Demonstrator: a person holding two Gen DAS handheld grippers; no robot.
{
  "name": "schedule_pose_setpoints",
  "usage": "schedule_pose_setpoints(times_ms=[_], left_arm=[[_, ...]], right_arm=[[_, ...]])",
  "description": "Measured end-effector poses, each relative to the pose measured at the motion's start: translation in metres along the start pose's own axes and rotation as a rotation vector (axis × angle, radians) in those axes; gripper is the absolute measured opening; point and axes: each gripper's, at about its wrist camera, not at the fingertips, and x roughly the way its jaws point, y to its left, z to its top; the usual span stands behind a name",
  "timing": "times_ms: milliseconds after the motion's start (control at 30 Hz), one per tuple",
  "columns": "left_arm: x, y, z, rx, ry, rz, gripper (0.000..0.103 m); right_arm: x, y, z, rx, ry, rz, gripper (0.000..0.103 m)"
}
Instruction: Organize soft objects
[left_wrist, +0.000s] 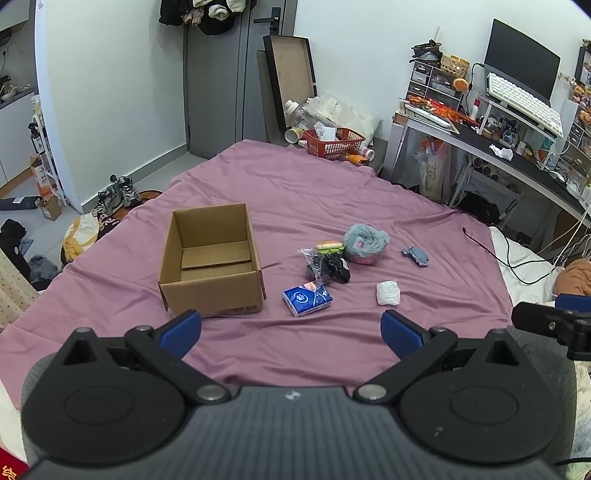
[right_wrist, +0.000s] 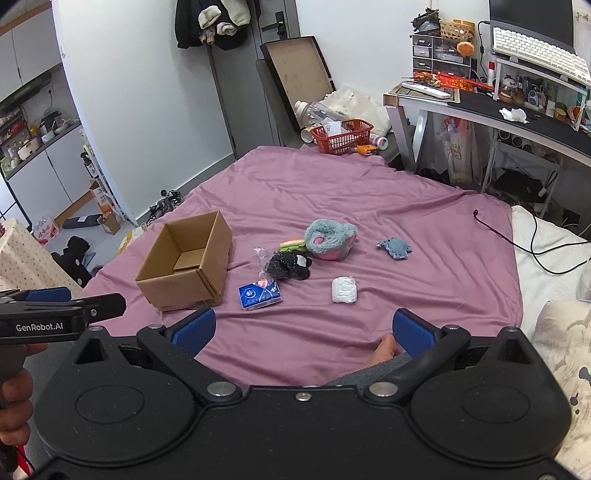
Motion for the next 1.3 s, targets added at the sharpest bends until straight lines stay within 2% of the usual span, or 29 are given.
schedule_pose_setpoints(times_ms=[333,533,800,1000,1300], left_arm=[[0.008,-0.006,-0.002,-0.006,0.003,-0.012,0.103],[0.02,-0.009,-0.002,-0.004,0.01,-0.014,0.103],[0.047,-0.006,0.004,-0.037,-0.006,-0.042,0.102],[0.075,-0.01,0.009,-0.033,0.012,-0.038,0.102],[0.106,-0.017,0.01,-0.036,0.049,-0.037,0.101]], right_arm=[[0.005,-0.002,-0.002,-0.007,0.002,0.008,0.103],[0.023,-0.01,0.0,-0.006,0.015,0.0,0.103],[0.042,-0.022,0.008,-0.008,0.0,-0.018,0.103],[0.052,-0.036,0.014,0.018,-0.022,0.002,0.103],[0.077,-0.061,0.016,0.078,0.007,0.004,0.103]])
